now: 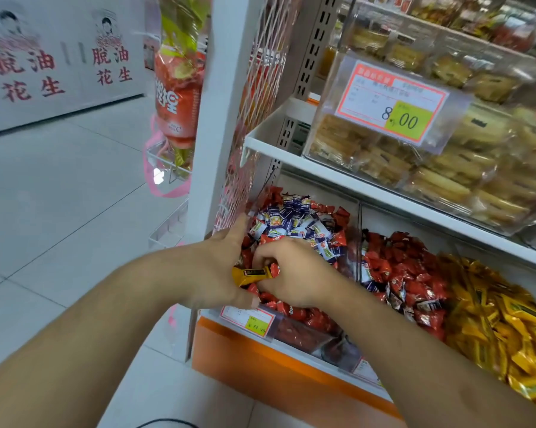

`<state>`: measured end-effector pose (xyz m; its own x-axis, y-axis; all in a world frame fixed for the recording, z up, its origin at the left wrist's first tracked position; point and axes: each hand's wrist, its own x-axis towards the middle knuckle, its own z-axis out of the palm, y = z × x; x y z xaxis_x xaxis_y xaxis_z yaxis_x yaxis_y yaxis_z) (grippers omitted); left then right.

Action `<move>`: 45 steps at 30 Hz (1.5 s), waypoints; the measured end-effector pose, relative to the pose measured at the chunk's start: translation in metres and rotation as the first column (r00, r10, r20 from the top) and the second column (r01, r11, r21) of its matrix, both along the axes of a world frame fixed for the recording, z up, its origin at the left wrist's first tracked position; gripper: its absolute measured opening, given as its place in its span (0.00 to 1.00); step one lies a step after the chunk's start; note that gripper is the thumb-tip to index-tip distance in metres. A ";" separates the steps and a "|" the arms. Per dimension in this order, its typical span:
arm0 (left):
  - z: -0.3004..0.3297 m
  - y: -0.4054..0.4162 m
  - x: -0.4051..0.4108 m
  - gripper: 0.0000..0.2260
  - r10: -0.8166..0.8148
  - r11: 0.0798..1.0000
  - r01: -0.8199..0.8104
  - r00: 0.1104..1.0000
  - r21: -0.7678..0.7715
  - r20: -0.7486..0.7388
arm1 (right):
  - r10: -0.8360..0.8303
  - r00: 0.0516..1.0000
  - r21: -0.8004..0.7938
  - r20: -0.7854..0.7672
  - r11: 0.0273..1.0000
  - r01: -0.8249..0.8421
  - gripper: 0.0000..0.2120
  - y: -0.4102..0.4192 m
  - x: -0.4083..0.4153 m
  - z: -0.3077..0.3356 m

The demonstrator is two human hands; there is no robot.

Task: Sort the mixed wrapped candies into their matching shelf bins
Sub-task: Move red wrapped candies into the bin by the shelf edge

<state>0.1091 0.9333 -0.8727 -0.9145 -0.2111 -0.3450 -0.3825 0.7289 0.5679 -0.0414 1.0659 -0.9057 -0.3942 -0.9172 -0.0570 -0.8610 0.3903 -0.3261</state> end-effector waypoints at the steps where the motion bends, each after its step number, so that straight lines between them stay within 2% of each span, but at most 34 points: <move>1: 0.001 0.001 0.000 0.59 0.007 1.000 -0.007 1.000 0.001 -0.007 | -0.019 1.000 -0.025 0.020 0.999 0.020 0.10 0.001 0.001 0.000; 4: 0.004 0.002 0.000 0.55 0.023 0.998 -0.028 0.996 -0.064 -0.086 | -0.083 0.991 -0.089 0.103 0.992 0.092 0.11 0.006 -0.002 0.006; 6: 0.008 0.004 -0.002 0.49 0.019 0.991 -0.047 0.978 -0.128 -0.207 | -0.085 0.984 -0.155 0.159 0.982 0.110 0.10 0.011 -0.004 0.015; 9: 0.017 0.009 -0.005 0.28 0.036 0.976 -0.115 0.924 -0.187 -0.381 | -0.036 0.954 -0.263 0.297 0.958 0.118 0.07 0.018 -0.002 0.034; 11: 0.022 0.011 -0.006 0.14 0.102 0.962 -0.197 0.900 -0.187 -0.424 | 0.005 0.923 -0.311 0.384 0.942 0.124 0.07 0.022 0.003 0.045; 13: 0.027 0.011 -0.003 0.08 0.177 0.943 -0.278 0.886 -0.183 -0.429 | -0.003 0.900 -0.314 0.436 0.937 0.155 0.11 0.024 0.005 0.045; 15: 0.031 0.010 0.001 0.08 0.230 0.910 -0.352 0.869 -0.219 -0.438 | -0.038 0.886 -0.265 0.462 0.947 0.180 0.15 0.023 0.005 0.036; 16: 0.031 0.009 0.004 0.08 0.251 0.893 -0.379 0.867 -0.242 -0.431 | -0.052 0.898 -0.233 0.436 0.958 0.169 0.13 0.021 0.005 0.030; 21: 0.027 0.010 0.007 0.11 0.283 0.884 -0.367 0.913 -0.290 -0.292 | -0.043 0.991 -0.029 0.124 0.998 0.047 0.07 0.004 0.009 0.006; 27: 0.025 0.007 0.003 0.07 0.273 0.887 -0.361 0.913 -0.287 -0.304 | -0.055 0.998 0.062 -0.008 0.997 0.056 0.11 -0.008 0.014 -0.001; 30: 0.023 0.008 0.004 0.06 0.278 0.893 -0.366 0.906 -0.263 -0.319 | -0.068 0.997 0.013 0.043 0.998 0.068 0.11 -0.004 0.013 0.001; 34: 0.022 0.015 0.002 0.07 0.297 0.896 -0.395 0.872 -0.202 -0.389 | -0.190 0.974 -0.174 0.122 0.962 0.209 0.09 0.017 0.006 0.019; 37: 0.023 0.026 -0.003 0.10 0.314 0.917 -0.387 0.849 -0.095 -0.426 | -0.271 0.914 -0.289 0.301 0.888 0.358 0.09 0.044 0.003 0.037; 40: 0.017 0.047 -0.012 0.14 0.254 0.964 -0.262 0.863 0.043 -0.437 | -0.253 0.825 -0.301 0.505 0.844 0.444 0.10 0.075 0.007 0.049; 42: 0.011 0.062 -0.019 0.15 0.198 0.980 -0.161 0.876 0.121 -0.440 | -0.228 0.776 -0.279 0.588 0.843 0.459 0.11 0.097 0.009 0.050; 45: 0.007 0.085 -0.032 0.14 0.158 0.976 -0.072 0.881 0.204 -0.446 | -0.238 0.827 -0.274 0.510 0.866 0.419 0.13 0.130 0.008 0.048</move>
<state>0.0766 1.0180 -0.8661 -0.9519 -0.2995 0.0644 -0.1235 0.5676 0.8140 -0.0335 1.1956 -0.8580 -0.6884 -0.7253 0.0042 -0.4258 0.3994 -0.8119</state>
